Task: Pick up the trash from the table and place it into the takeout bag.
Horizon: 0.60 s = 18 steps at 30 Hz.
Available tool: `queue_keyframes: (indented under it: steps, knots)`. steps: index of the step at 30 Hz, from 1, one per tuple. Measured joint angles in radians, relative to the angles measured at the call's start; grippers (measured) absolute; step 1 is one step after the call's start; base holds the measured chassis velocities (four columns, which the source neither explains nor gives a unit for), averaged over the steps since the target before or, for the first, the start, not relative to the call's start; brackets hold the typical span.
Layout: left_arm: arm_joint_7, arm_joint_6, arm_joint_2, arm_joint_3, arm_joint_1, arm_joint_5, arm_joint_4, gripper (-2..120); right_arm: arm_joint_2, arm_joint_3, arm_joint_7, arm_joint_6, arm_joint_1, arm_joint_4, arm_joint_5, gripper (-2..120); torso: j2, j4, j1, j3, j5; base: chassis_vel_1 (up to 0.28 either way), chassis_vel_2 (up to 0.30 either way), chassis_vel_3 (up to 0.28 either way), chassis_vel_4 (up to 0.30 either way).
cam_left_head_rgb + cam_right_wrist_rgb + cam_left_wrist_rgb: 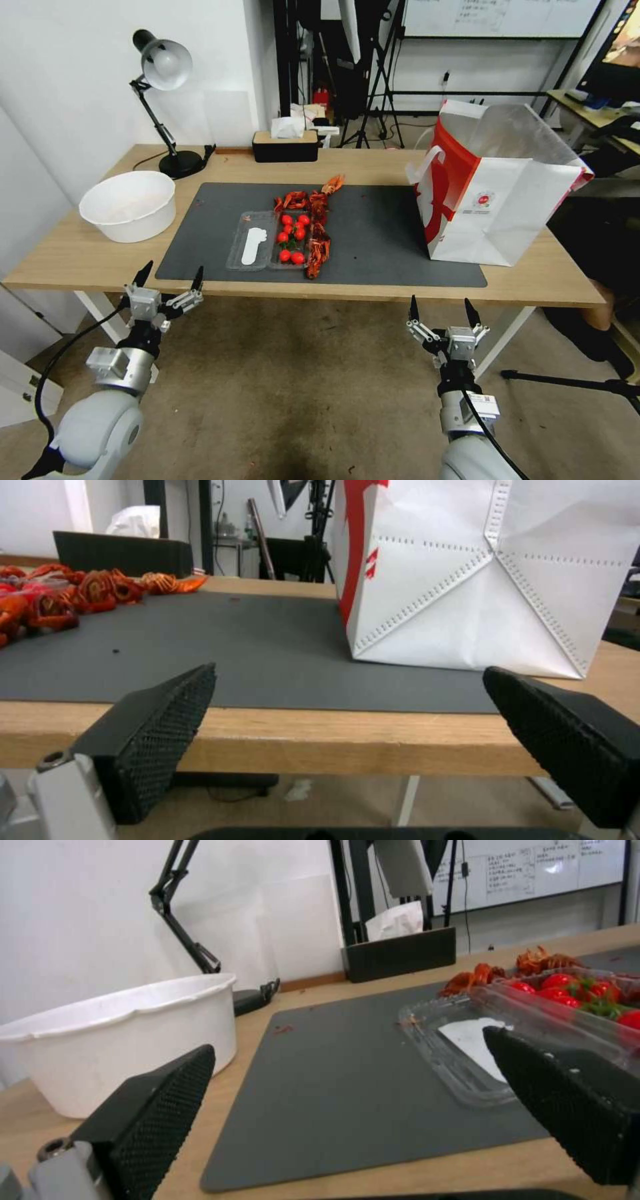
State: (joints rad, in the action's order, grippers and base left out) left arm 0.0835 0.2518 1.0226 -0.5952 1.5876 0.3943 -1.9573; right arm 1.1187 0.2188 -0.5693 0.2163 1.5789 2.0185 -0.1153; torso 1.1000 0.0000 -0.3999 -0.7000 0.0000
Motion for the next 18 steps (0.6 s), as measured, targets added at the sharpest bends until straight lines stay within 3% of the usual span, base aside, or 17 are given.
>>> queue_keyframes:
  steps: [18]
  knots:
    - [-0.017,0.058,0.018,-0.005,0.035,0.018,0.029,100,0.003,0.001,-0.001,0.001,-0.003,-0.003,-0.002,100,0.0,0.0,0.0,0.0,0.0,0.0,0.0,0.0,0.0]
